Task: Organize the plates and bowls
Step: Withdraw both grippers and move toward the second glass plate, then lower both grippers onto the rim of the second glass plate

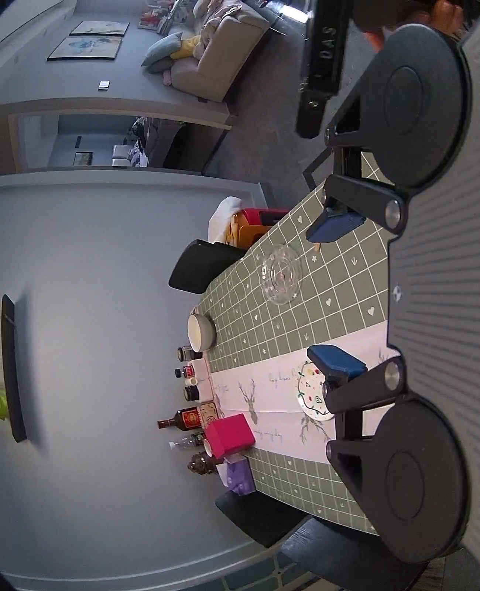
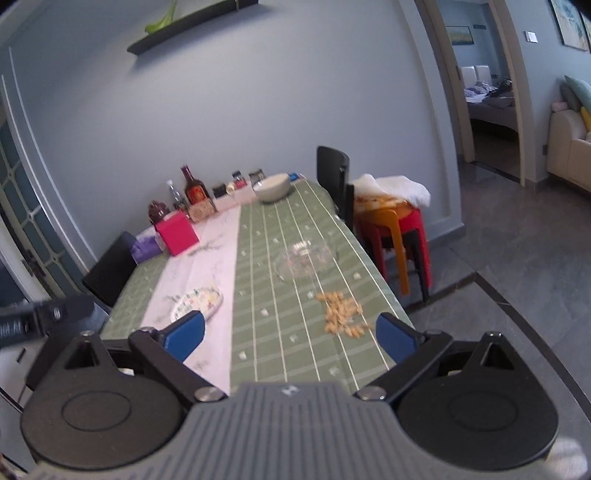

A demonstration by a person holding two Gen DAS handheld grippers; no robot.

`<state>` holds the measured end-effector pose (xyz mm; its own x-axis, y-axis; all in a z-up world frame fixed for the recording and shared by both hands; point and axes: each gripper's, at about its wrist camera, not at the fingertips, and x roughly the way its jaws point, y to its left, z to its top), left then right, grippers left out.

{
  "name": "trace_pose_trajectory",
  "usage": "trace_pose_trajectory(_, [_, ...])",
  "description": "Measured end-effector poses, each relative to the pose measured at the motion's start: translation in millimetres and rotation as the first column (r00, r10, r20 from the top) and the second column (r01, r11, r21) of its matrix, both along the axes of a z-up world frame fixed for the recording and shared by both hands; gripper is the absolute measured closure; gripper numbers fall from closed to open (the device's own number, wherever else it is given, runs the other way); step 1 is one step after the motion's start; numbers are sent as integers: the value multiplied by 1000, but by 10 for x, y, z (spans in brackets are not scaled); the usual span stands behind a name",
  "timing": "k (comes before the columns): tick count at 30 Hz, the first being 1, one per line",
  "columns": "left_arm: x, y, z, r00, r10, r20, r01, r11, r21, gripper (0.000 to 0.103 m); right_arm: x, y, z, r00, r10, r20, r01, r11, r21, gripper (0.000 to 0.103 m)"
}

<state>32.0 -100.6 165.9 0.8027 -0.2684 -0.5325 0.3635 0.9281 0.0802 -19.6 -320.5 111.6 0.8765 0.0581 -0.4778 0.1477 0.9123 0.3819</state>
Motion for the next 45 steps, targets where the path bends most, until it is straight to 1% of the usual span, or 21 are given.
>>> trace_pose_trajectory(4, [164, -224, 202, 1000, 7, 24, -7, 1000, 3, 28, 361, -149, 338, 999, -6, 39, 5, 1000, 20, 6])
trace_pose_trajectory(6, [324, -342, 298, 1000, 20, 15, -20, 1000, -1, 28, 599, -226, 474, 999, 12, 45, -14, 999, 48, 6])
trace_pose_trajectory(8, [509, -419, 377, 999, 50, 3, -50, 998, -26, 28, 864, -299, 560, 999, 17, 40, -20, 997, 74, 5])
trace_pose_trajectory(10, [676, -502, 435, 999, 47, 14, -46, 997, -64, 28, 1134, -387, 617, 999, 17, 35, -20, 996, 92, 5])
trace_pose_trajectory(12, [870, -627, 466, 999, 32, 23, -31, 997, -66, 28, 1405, -498, 624, 999, 8, 39, -12, 993, 118, 5])
trace_pose_trajectory(15, [1199, -705, 424, 999, 41, 11, -39, 986, -164, 28, 1832, -661, 545, 997, -14, 72, 6, 993, 116, 5])
trace_pose_trajectory(18, [1538, -830, 287, 996, 85, 18, -81, 983, -164, 28, 2178, -832, 418, 991, -72, 112, 54, 986, 157, 5])
trace_pose_trajectory(21, [1920, -899, 142, 990, 140, -12, -141, 977, -158, 28, 2512, -985, 223, 985, -36, 167, -8, 968, 253, 5])
trace_pose_trajectory(24, [2293, -881, -43, 978, 199, -66, -208, 962, -176, 28, 2792, -1043, -16, 984, -13, 177, -37, 959, 279, 5])
trace_pose_trajectory(25, [2400, -860, -112, 973, 216, -75, -227, 956, -184, 28, 2837, -1057, -113, 985, -13, 174, -37, 959, 283, 5])
trace_pose_trajectory(27, [2583, -823, -257, 960, 265, -94, -279, 940, -195, 28, 2898, -1110, -344, 980, 0, 201, -64, 947, 315, 6])
trace_pose_trajectory(28, [2651, -825, -333, 956, 275, -107, -291, 938, -190, 29, 2961, -1166, -487, 982, -27, 188, -47, 924, 380, 5])
trace_pose_trajectory(30, [2742, -877, -471, 964, 249, -90, -261, 950, -170, 29, 3084, -1239, -729, 984, -37, 172, -56, 861, 505, 5])
trace_pose_trajectory(31, [2759, -921, -539, 968, 244, -66, -251, 956, -152, 29, 3199, -1263, -822, 989, -17, 149, -67, 836, 545, 5])
trace_pose_trajectory(32, [2783, -960, -618, 970, 239, -42, -243, 961, -136, 29, 3284, -1261, -889, 993, -3, 118, -63, 831, 553, 5])
trace_pose_trajectory(34, [2863, -1024, -785, 974, 221, -45, -224, 968, -114, 29, 3409, -1224, -990, 998, -7, 54, -21, 864, 502, 5])
trace_pose_trajectory(36, [2961, -1034, -988, 971, 225, -86, -234, 965, -117, 29, 3489, -1178, -1103, 1000, -12, 7, 7, 900, 437, 7])
trace_pose_trajectory(39, [3090, -1000, -1288, 958, 238, -162, -260, 956, -134, 29, 3627, -1124, -1325, 996, 65, -61, -38, 927, 374, 10])
trace_pose_trajectory(42, [3161, -956, -1522, 950, 236, -205, -270, 950, -158, 29, 3642, -1094, -1525, 993, 64, -101, -34, 960, 277, 11])
trace_pose_trajectory(43, [3183, -955, -1592, 950, 232, -211, -268, 950, -162, 29, 3652, -1124, -1600, 993, 49, -109, -17, 961, 277, 12])
trace_pose_trajectory(45, [3237, -965, -1738, 948, 221, -229, -262, 950, -168, 29, 3657, -1239, -1758, 993, 30, -118, 14, 933, 358, 17])
